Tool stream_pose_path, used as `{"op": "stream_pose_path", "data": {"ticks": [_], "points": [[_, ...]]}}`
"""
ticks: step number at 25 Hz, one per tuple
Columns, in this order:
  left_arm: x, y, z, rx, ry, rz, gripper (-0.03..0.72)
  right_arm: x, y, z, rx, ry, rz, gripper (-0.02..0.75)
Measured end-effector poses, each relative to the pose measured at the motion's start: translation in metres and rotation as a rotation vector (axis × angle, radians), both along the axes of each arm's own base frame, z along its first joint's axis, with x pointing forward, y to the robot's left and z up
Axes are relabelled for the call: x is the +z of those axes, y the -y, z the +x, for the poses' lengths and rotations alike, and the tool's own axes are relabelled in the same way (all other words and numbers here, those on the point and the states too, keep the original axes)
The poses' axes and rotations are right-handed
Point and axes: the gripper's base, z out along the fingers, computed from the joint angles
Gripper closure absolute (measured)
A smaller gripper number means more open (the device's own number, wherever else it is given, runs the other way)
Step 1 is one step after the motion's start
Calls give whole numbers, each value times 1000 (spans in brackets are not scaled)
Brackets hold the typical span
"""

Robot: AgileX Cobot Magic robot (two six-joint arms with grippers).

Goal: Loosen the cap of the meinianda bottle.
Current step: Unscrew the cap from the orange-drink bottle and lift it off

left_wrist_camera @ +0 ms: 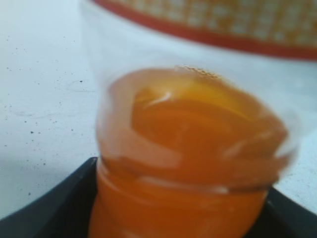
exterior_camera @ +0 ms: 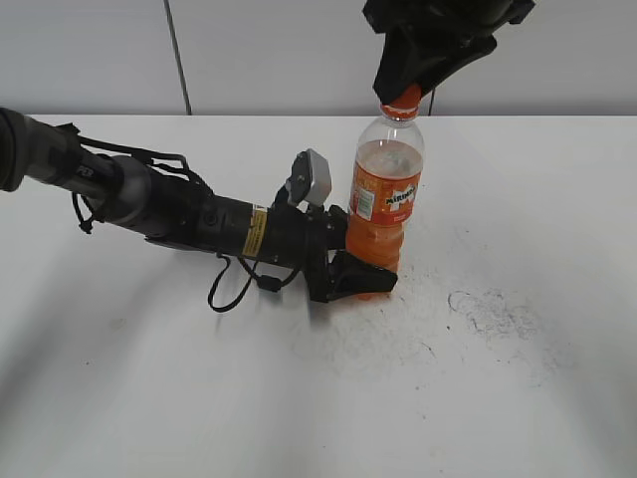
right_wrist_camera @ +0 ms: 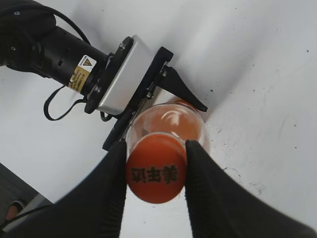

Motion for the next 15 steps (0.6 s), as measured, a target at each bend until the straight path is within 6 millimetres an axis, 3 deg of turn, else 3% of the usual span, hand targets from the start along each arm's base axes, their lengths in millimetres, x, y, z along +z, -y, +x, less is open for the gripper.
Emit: {"op": "stream_pose_path", "data": {"ticks": [4, 10, 13, 15], "points": [[0, 0, 0, 0, -1, 0, 127, 0, -1, 0, 227, 95, -48, 476], [0, 0, 0, -4, 2, 2, 127, 1, -4, -2, 778, 335, -148, 476], [0, 0, 0, -5, 4, 3, 127, 2, -5, -3, 820, 353, -139, 455], [0, 0, 0, -5, 3, 3, 127, 2, -5, -2, 749, 321, -121, 365]]}}
